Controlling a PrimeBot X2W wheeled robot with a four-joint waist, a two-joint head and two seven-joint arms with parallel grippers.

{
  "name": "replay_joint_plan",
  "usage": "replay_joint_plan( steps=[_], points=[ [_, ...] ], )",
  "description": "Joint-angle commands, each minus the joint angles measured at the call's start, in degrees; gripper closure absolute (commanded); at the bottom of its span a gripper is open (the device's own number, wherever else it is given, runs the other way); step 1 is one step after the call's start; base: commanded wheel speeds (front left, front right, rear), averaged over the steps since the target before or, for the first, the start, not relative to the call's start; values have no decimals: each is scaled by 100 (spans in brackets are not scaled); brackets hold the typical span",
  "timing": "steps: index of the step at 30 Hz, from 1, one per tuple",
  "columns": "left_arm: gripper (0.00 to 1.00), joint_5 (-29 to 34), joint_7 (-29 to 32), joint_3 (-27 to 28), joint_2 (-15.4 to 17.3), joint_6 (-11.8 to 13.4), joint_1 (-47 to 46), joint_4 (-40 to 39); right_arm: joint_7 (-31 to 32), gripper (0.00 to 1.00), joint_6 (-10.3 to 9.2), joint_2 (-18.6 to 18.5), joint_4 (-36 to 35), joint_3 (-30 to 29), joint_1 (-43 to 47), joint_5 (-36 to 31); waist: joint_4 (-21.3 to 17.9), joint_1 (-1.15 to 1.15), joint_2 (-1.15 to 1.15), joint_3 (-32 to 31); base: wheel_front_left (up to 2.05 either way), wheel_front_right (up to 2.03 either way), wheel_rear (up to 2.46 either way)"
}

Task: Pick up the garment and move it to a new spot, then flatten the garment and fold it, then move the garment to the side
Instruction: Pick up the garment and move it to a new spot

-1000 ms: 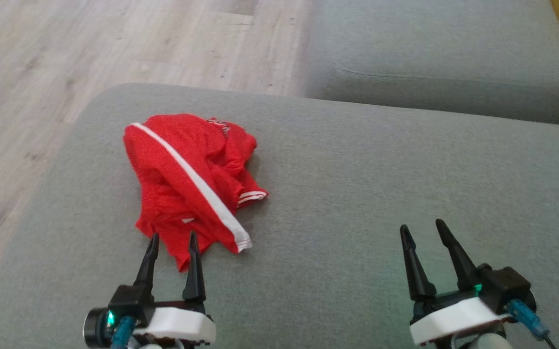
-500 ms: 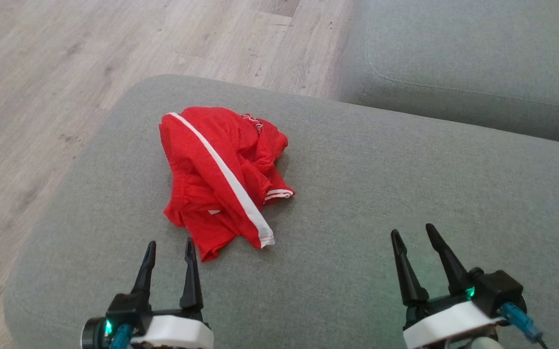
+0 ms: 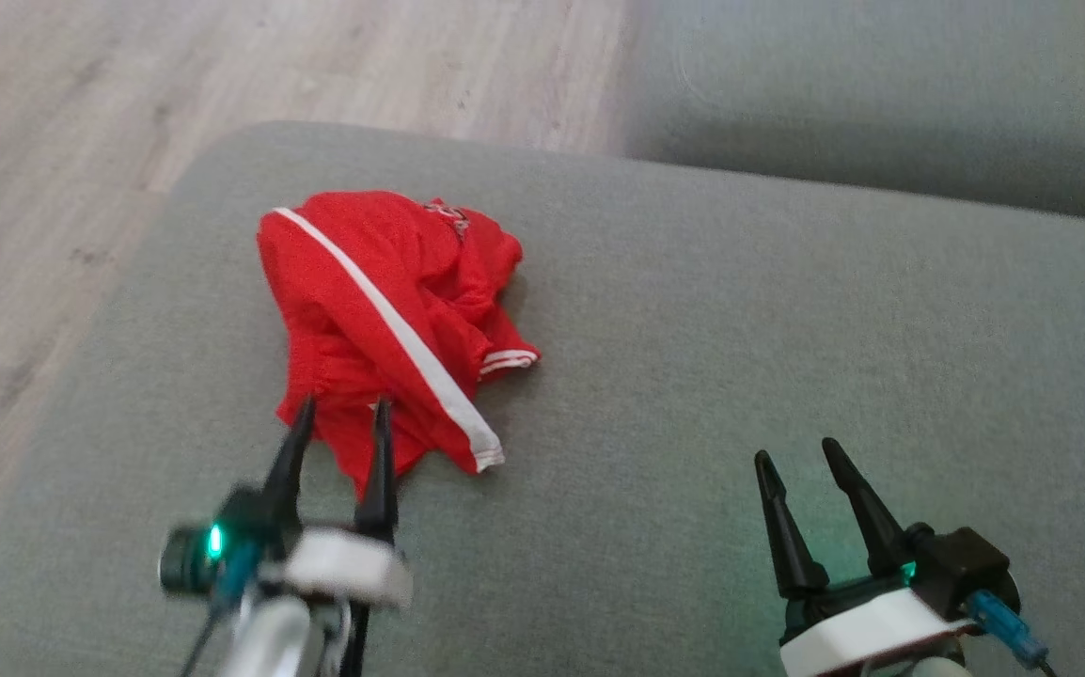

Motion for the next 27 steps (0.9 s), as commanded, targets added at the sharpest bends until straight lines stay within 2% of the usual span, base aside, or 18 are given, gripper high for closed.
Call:
replay_joint_plan(
  steps=[1,7,16,19,20,21,27],
  points=[
    [0,8,148,164,81,-55,-669,-35,-79,0,-4,-49,-201,121,-288,-51,-190,0,0,191,0,0,0],
    [0,-160,743,224,132,-194,-1467,575,-79,0,-4,-49,-200,138,-410,-57,-443,0,0,395,0,0,0],
    [0,-218,1592,426,323,209,-2145,1639,-79,0,-4,-49,-187,175,-580,-10,-834,0,0,622,0,0,0],
    [0,-243,1610,417,348,180,-2215,1785,-79,0,-4,-49,-178,141,-616,3,-900,0,0,647,0,0,0],
    [62,-256,1590,409,353,148,-2227,1818,-79,0,-4,-49,-175,129,-627,7,-914,0,0,646,0,0,0],
    [100,-269,1553,400,357,109,-2236,1842,-79,0,-4,-49,-170,121,-637,10,-926,0,0,640,0,0,0],
    [100,-380,881,370,303,-202,-2327,1643,-79,0,-4,-49,-138,103,-643,36,-956,0,0,526,0,0,0]
  ],
)
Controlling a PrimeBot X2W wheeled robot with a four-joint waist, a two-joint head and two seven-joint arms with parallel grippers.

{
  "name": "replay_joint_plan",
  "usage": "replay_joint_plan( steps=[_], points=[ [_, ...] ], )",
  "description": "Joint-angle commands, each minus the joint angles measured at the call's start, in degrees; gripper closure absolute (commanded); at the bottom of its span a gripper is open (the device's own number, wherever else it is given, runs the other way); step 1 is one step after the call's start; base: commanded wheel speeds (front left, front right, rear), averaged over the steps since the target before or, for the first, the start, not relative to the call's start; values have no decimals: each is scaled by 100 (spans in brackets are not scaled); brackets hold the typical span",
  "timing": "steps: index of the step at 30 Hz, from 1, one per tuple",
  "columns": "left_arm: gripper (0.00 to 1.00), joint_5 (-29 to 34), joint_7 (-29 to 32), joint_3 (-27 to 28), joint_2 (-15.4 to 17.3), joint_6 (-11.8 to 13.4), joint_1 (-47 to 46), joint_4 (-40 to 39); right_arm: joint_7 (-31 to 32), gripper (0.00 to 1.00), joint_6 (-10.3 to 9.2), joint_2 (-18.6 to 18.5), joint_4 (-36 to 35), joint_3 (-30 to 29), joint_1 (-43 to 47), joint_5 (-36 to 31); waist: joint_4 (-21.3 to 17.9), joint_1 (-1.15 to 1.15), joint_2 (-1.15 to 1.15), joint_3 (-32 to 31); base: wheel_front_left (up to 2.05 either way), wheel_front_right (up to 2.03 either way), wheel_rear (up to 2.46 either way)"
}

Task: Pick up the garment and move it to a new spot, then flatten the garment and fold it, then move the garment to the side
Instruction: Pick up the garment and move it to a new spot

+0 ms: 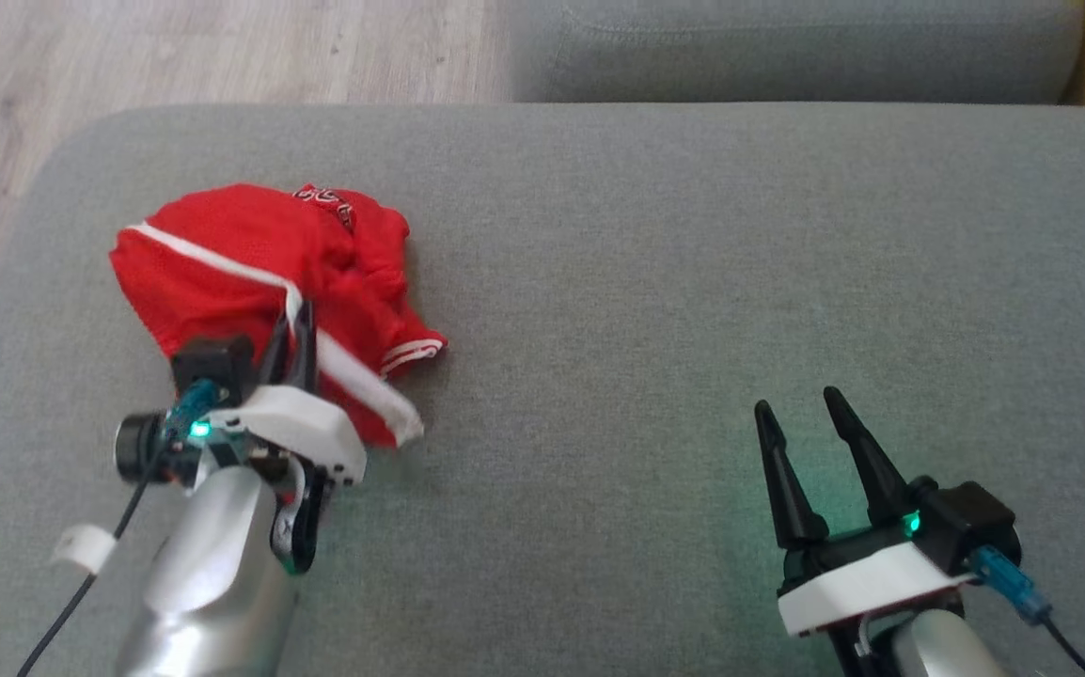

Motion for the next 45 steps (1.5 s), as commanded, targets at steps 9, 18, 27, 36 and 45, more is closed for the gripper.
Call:
replay_joint_plan(
  steps=[9,18,27,36,45],
  points=[
    [100,-183,-998,74,22,-490,-627,-1782,-78,0,-4,-37,-130,87,-123,74,-108,0,0,-260,0,0,0],
    [100,-277,-922,-282,22,-677,-681,-3562,-78,0,-4,-37,-164,32,-76,155,-534,0,0,-514,0,0,0],
    [100,-477,-88,-672,29,-685,-813,-4226,-78,0,-4,-37,-291,63,-92,192,-1193,0,0,-544,0,0,0],
    [100,-357,451,-944,-22,-427,-915,-3745,-78,0,-4,-37,-556,181,-363,429,-2308,0,0,-100,0,0,0],
    [16,-161,392,-1113,-21,-456,-1685,-2159,-78,0,-4,-37,-702,538,-527,708,-3235,0,0,316,0,0,0]
  ],
)
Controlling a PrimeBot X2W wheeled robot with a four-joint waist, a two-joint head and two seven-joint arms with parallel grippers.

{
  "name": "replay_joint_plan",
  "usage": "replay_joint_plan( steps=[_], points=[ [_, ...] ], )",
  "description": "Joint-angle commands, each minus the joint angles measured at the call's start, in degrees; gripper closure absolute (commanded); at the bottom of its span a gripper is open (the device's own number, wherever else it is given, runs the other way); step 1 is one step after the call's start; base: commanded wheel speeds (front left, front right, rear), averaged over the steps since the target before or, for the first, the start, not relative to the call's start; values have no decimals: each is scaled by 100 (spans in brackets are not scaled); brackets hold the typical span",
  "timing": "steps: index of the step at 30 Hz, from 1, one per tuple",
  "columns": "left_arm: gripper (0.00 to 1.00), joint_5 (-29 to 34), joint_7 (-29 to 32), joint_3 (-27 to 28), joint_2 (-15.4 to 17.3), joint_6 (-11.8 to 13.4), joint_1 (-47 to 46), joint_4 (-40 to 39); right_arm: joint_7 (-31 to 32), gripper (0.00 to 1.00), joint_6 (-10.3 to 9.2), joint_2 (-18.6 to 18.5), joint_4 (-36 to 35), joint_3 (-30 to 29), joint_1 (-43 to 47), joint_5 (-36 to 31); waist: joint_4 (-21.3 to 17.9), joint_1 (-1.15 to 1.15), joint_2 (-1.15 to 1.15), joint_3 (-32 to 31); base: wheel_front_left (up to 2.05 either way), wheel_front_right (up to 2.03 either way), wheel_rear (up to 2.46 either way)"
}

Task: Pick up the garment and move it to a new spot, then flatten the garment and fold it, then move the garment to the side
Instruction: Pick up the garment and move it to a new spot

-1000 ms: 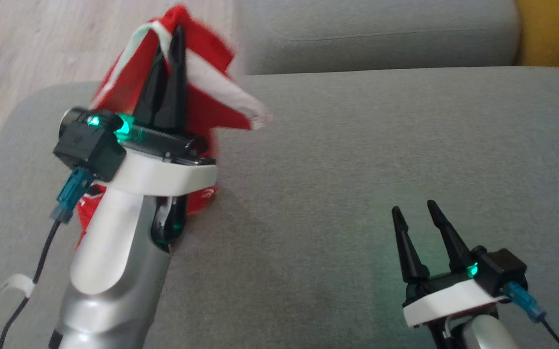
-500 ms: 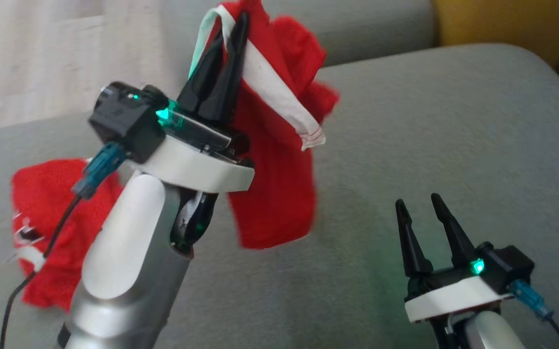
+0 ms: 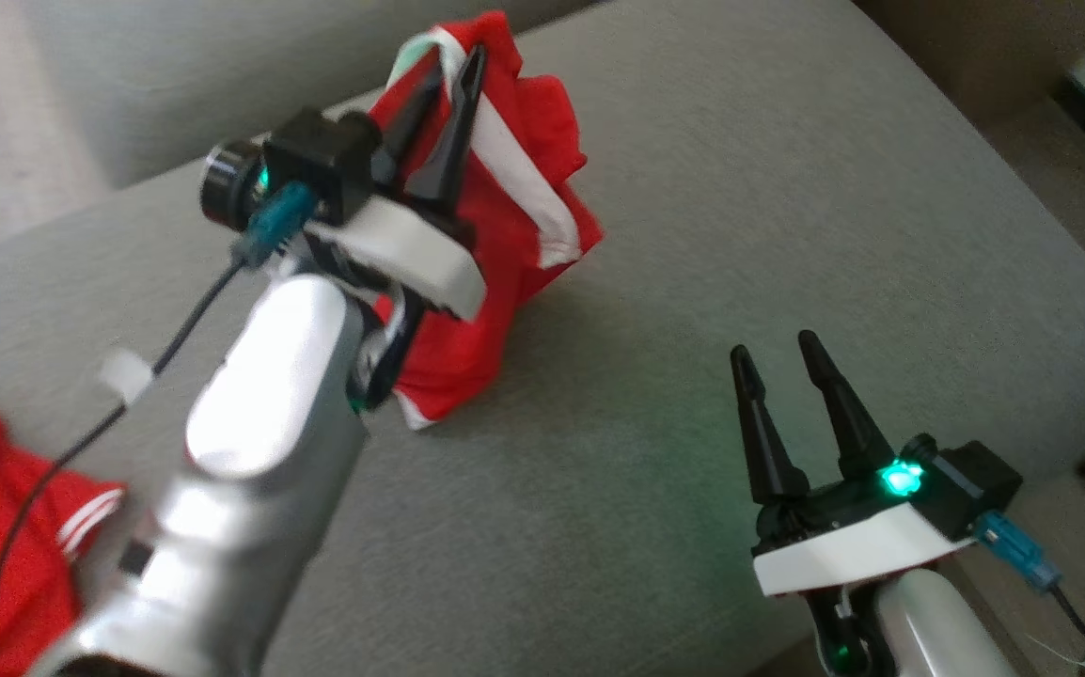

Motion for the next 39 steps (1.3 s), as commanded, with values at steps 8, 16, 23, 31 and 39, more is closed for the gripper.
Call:
replay_joint_plan(
  steps=[8,16,23,31,39],
  points=[
    [0,140,-589,362,227,164,-919,1252,-62,0,-4,-29,-273,145,-176,105,-242,-1,0,302,0,0,0],
    [0,-92,-1092,399,159,41,-710,1378,-62,0,-4,-29,-240,-76,-101,-80,483,-1,0,100,0,0,0],
    [0,-288,-1315,483,186,177,319,683,-62,0,-4,-29,-162,-408,100,-274,1348,-1,0,-235,0,0,0],
    [0,-358,-1413,475,194,570,2091,-261,-62,0,-4,-29,-87,-668,315,-420,2031,-1,0,-484,0,0,0],
    [0,-408,-1445,459,78,823,3241,-878,-62,0,-4,-29,-13,-832,377,-547,2374,-1,0,-463,0,0,0]
  ],
)
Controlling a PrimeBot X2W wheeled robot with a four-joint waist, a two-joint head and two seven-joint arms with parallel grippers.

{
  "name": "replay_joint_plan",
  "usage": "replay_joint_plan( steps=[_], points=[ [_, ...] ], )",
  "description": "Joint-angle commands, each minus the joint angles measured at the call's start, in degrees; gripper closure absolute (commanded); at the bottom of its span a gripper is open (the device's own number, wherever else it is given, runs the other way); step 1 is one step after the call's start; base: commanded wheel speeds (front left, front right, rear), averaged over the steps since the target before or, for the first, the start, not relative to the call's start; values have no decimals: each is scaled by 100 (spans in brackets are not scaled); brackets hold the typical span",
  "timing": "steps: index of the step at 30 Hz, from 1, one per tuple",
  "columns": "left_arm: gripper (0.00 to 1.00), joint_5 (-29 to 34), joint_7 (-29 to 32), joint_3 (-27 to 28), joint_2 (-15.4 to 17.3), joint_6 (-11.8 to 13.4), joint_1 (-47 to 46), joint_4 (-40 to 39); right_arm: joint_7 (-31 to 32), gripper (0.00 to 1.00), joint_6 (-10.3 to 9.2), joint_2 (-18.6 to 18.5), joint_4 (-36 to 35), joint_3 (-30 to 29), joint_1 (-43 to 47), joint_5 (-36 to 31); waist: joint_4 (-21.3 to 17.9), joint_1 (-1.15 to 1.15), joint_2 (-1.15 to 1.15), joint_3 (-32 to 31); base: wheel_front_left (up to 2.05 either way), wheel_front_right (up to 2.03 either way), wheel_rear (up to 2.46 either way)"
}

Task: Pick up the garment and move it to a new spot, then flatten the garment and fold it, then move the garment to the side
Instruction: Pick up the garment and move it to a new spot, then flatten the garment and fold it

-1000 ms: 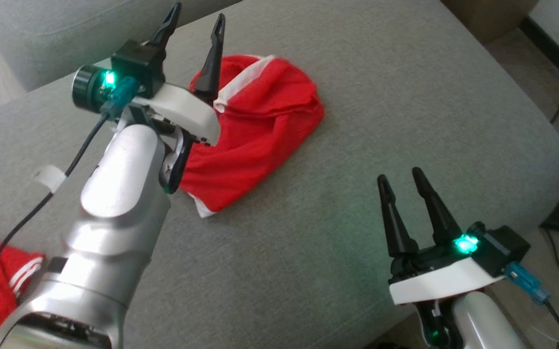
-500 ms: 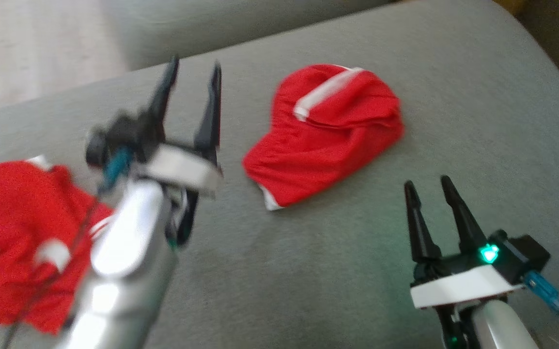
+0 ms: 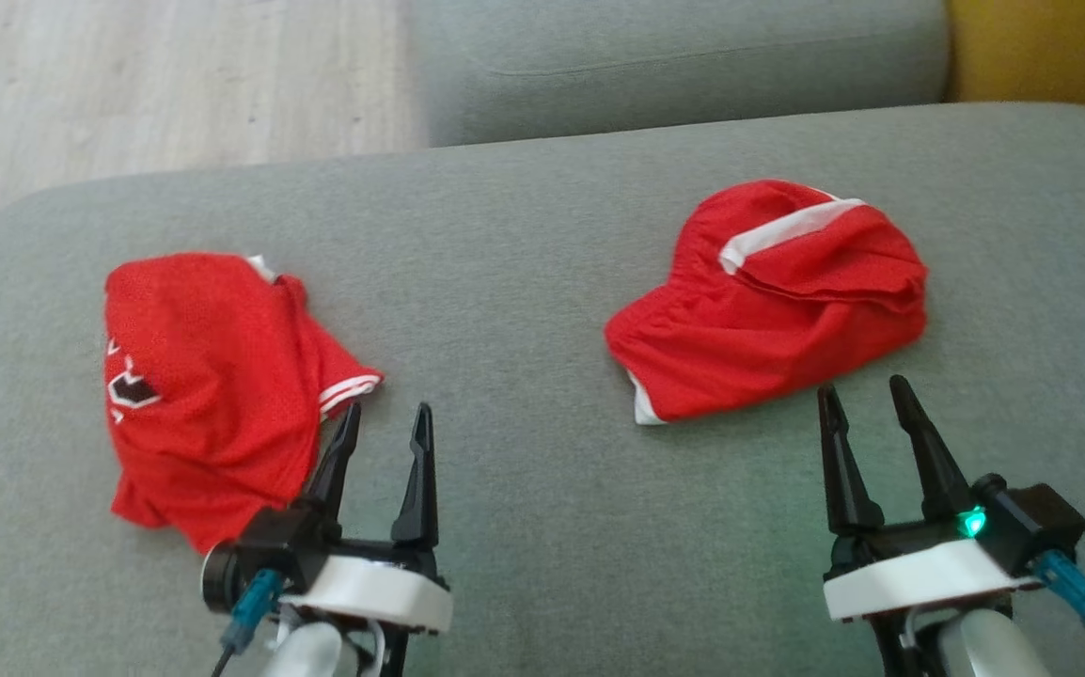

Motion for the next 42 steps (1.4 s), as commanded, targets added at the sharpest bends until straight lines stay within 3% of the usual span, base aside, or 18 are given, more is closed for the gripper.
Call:
replay_joint_plan(
  steps=[1,9,21,30,34,35,36,37,42],
  points=[
    [0,3,-66,174,1,31,-312,-282,-61,0,-4,-32,-155,91,-113,-75,98,1,0,21,0,0,0],
    [0,45,-68,64,-57,-3,-506,-336,135,0,-4,-32,403,529,-885,-692,352,1,0,227,0,0,0],
    [0,53,-70,-122,-157,131,-810,-107,1584,0,-4,-32,2618,843,-2750,-1219,911,1,0,793,0,0,0],
    [0,32,-70,-153,-188,138,-883,-129,1845,0,-4,-32,3756,813,-3184,-1208,1063,1,0,1018,0,0,0],
    [0,27,-71,-151,-194,140,-916,-118,1798,0,-4,-32,4120,920,-3238,-809,1069,1,0,1035,0,0,0],
    [0,28,-71,-146,-195,142,-923,-115,1779,11,-4,-32,4198,937,-3255,-686,1060,1,0,1029,0,0,0],
    [0,29,-71,-140,-196,144,-925,-110,1751,78,-4,-32,4272,954,-3275,-578,1046,1,0,1018,0,0,0],
    [0,34,-71,-134,-197,146,-925,-108,1683,100,-4,-32,4324,984,-3296,-494,1028,1,0,1002,0,0,0],
    [0,56,-71,-101,-199,148,-840,-125,1067,100,-4,-32,4402,1159,-3396,31,856,1,0,836,0,0,0]
  ],
)
